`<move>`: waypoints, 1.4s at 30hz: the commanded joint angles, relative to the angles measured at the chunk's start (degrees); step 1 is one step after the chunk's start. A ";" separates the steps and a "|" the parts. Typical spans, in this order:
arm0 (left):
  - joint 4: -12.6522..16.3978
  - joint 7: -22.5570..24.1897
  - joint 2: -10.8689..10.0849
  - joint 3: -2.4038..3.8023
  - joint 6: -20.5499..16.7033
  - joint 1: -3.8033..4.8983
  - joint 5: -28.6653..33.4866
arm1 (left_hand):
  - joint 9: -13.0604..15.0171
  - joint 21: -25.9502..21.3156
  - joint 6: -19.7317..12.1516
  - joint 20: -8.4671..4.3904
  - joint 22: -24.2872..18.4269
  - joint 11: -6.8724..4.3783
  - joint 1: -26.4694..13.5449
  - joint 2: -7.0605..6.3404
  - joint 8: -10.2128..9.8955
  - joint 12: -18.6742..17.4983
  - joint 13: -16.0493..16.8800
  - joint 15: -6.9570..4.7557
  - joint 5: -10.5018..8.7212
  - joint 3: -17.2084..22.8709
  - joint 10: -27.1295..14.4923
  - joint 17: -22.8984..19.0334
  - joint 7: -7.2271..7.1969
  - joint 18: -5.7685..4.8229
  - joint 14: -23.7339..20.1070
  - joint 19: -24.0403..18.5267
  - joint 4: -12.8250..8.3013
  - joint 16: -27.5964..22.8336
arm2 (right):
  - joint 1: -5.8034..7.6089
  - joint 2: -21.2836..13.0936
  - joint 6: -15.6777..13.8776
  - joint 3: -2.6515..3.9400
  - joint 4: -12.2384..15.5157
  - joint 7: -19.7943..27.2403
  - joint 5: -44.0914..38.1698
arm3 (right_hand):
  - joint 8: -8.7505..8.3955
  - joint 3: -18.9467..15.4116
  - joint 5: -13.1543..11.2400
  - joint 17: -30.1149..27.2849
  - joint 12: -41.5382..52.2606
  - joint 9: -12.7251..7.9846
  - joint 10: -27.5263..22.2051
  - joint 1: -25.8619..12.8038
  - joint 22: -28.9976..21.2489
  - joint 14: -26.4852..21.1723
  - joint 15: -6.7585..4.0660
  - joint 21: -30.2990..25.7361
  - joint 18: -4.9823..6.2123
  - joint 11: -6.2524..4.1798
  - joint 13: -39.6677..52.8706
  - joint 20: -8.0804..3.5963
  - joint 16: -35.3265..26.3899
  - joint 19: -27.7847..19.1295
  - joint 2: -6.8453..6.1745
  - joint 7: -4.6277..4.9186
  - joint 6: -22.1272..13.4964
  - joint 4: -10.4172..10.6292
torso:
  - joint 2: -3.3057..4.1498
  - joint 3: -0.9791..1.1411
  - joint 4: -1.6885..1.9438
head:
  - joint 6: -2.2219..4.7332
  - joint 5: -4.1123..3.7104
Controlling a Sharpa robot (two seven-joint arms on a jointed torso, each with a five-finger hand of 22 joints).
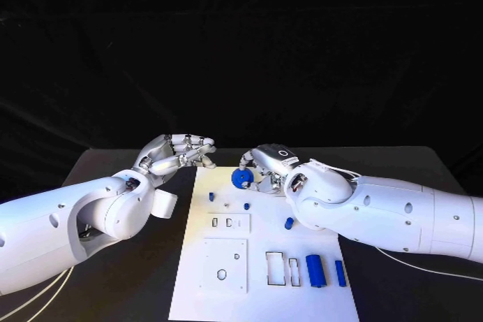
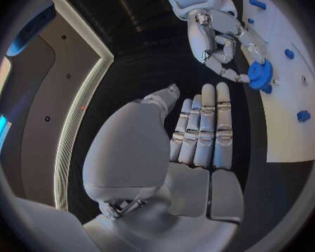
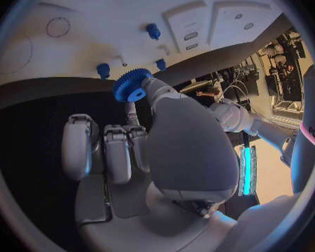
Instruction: Assemble the parts on the task board
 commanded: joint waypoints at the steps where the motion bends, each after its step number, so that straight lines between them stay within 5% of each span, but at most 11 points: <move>1: 0.16 0.05 0.16 0.04 1.11 0.06 0.20 | -0.06 0.36 -0.27 0.09 0.10 0.11 -0.50 0.19 -0.33 -0.34 0.05 -0.03 0.04 0.36 -0.17 0.13 0.31 0.10 -0.53 -0.05 -0.13 0.29 | -0.32 0.79 1.02 -0.03 -0.81 -1.52 -2.24 | 0.09 0.44 0.21 13.32 -0.17 0.68 4.26 0.23 1.24 5.72 -0.37 0.15 -0.77 -0.47 12.57 -0.15 0.24 0.37 -0.44 -0.90 1.16 0.06 | 0.03 -0.01 0.00 | -0.17 0.00; 10: 0.33 -0.03 0.05 0.04 1.04 0.07 0.20 | -0.06 0.36 -0.27 0.09 0.10 0.11 -0.50 0.19 -0.33 -0.34 0.05 -0.03 0.04 0.36 -0.17 0.13 0.31 0.10 -0.53 -0.05 -0.13 0.29 | -0.84 2.08 1.84 -0.12 -2.63 -1.97 -2.51 | -0.19 0.86 0.17 13.37 -0.22 0.64 4.23 -0.02 1.29 5.73 -0.29 0.16 -0.78 -0.36 12.53 -0.11 0.25 0.38 -0.78 -0.77 0.93 0.07 | 0.00 0.03 0.18 | -0.64 0.08; 23: 0.49 -0.10 -0.09 0.05 1.01 0.08 0.20 | -0.07 0.41 -0.32 0.13 0.11 0.15 -0.73 0.35 -0.39 -0.34 0.05 0.01 0.04 0.41 -0.25 0.27 0.33 0.08 -0.62 -0.11 0.02 0.43 | -1.48 2.95 3.30 -0.29 -4.53 -2.00 -2.63 | -0.29 1.01 0.16 13.37 -0.20 0.63 4.24 -0.12 1.33 5.73 -0.26 0.18 -0.79 -0.32 12.55 -0.09 0.25 0.40 -0.90 -0.73 0.88 0.08 | -0.10 0.10 -0.06 | -1.21 0.75; 42: 0.67 -0.17 -0.27 0.05 1.00 0.08 0.20 | -0.07 0.42 -0.33 0.13 0.11 0.15 -0.76 0.37 -0.40 -0.34 0.05 0.02 0.04 0.42 -0.26 0.29 0.33 0.08 -0.63 -0.12 0.03 0.45 | -2.30 3.89 2.74 -0.33 -5.74 -1.82 -2.63 | -0.91 1.54 0.10 13.21 -0.31 0.53 4.16 -0.84 1.20 5.70 -0.07 -0.01 -0.75 -0.09 12.44 0.05 0.22 0.27 -1.49 -0.46 0.40 0.19 | -0.03 0.11 -0.07 | -1.35 1.13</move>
